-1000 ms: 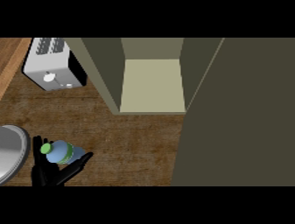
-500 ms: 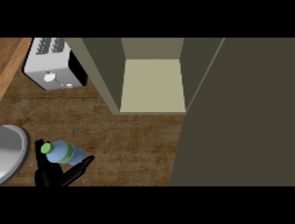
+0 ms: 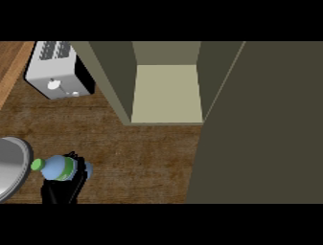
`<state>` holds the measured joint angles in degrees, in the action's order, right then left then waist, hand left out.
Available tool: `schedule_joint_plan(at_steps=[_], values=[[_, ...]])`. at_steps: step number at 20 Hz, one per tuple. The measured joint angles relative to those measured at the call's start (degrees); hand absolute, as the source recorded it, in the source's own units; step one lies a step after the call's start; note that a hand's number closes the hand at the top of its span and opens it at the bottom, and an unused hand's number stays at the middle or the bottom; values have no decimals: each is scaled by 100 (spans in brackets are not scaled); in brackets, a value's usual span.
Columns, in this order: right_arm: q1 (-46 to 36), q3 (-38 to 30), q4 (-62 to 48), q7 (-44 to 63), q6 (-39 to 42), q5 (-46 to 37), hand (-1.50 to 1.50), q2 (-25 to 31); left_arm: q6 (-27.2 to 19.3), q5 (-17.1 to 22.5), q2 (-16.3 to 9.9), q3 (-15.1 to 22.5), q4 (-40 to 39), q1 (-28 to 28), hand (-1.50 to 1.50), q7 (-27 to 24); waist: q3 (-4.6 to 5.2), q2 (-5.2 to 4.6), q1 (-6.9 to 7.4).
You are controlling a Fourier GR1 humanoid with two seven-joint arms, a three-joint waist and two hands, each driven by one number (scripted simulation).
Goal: Pick up the bottled water, place it into the cabinet and close the cabinet
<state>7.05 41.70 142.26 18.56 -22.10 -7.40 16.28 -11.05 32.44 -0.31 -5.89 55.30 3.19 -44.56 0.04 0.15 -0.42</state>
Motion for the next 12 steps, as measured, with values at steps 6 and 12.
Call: schedule_joint_plan(at_steps=[6,12], values=[[51,-86,-12,-136,9,51,-150,74,337,155,-9,-41,-244,-245,150,-133,-1,-3,3],[-65,-73,-50,-152,-23,93,-150,128,988,-436,-234,652,-392,-382,150,-86,1,4,-45]])
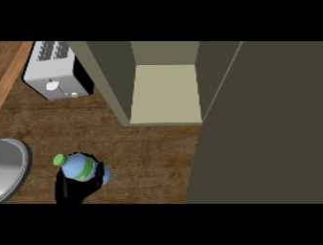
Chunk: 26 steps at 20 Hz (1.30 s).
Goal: Pick up the bottled water, place it into the cabinet and close the cabinet
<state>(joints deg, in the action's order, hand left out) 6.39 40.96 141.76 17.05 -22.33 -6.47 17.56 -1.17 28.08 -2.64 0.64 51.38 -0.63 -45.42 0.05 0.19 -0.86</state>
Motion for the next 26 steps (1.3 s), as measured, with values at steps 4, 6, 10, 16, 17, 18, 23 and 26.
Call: schedule_joint_plan(at_steps=[4,6,10,16,17,18,23,26], values=[[-22,-6,14,52,-9,-6,-150,58,212,-243,-31,253,58,-50,150,-10,-1,-2,24],[-31,-22,19,104,-11,-4,-150,51,299,-307,-68,267,116,-28,150,-111,-2,-4,39],[-20,118,29,142,-114,-44,-150,7,251,-457,-49,439,544,161,150,-28,-3,0,54],[15,-4,24,49,-84,-18,-150,114,162,-452,-67,668,1442,289,150,723,-6,1,62],[41,48,26,46,-99,-25,-150,120,107,-449,-39,734,1687,401,150,848,-6,3,66],[91,100,30,10,-121,-29,-150,125,24,-469,23,827,1795,432,150,898,-6,3,62],[-21,166,-2,71,-167,-32,-150,32,-342,-547,115,1086,2733,595,150,1565,-6,2,73],[58,191,-11,-57,-186,-39,-150,75,-654,-673,170,1220,3051,480,150,1809,-6,1,60]])
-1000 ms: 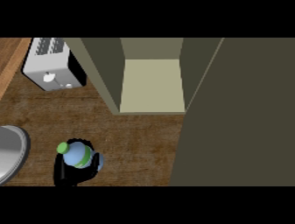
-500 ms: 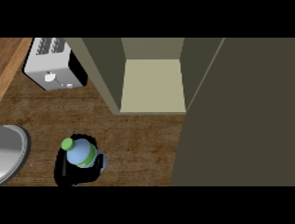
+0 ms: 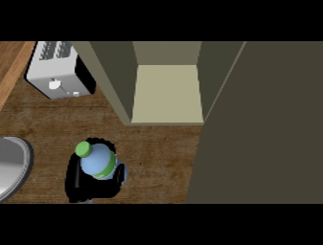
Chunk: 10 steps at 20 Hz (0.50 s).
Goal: Pick up the bottled water, place it into the cabinet and close the cabinet
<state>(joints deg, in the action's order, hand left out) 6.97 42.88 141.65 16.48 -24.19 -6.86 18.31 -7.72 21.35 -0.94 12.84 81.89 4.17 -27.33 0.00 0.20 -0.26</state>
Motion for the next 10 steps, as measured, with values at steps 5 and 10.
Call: schedule_joint_plan(at_steps=[5,10], values=[[-18,-61,-9,-61,16,19,-150,20,-610,-169,56,338,435,-337,150,418,0,-4,-4],[32,-102,-8,-121,46,38,-150,37,-1263,-235,82,709,569,-817,150,791,0,-7,-15]])
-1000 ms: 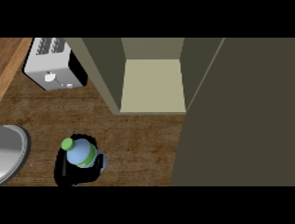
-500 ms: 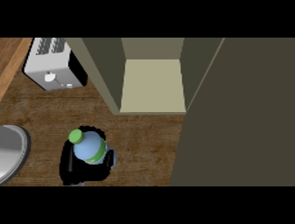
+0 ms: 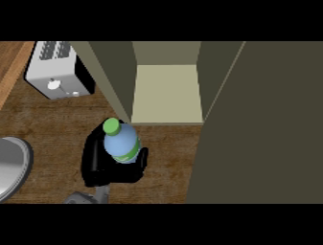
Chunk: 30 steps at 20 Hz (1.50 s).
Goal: Pick up the bottled water, place it into the cabinet and close the cabinet
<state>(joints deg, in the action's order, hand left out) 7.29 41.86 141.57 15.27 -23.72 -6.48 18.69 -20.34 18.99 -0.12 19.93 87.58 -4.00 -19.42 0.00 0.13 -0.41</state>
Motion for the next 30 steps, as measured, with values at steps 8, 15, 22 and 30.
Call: schedule_joint_plan(at_steps=[8,15,22,30], values=[[74,133,11,-35,-80,-34,-150,19,-931,-3,9,274,-262,-1109,150,395,1,-1,-32],[120,185,-3,-126,-128,-17,-150,41,-1364,-106,10,-57,-1116,-2325,150,684,1,-7,-49],[270,122,22,-343,-95,39,-150,171,-1445,-135,11,-353,-2280,-3198,150,591,0,-13,-71],[295,11,60,-357,-53,124,-150,278,-1570,-330,5,-730,-3674,-4144,150,515,1,-23,-97]])
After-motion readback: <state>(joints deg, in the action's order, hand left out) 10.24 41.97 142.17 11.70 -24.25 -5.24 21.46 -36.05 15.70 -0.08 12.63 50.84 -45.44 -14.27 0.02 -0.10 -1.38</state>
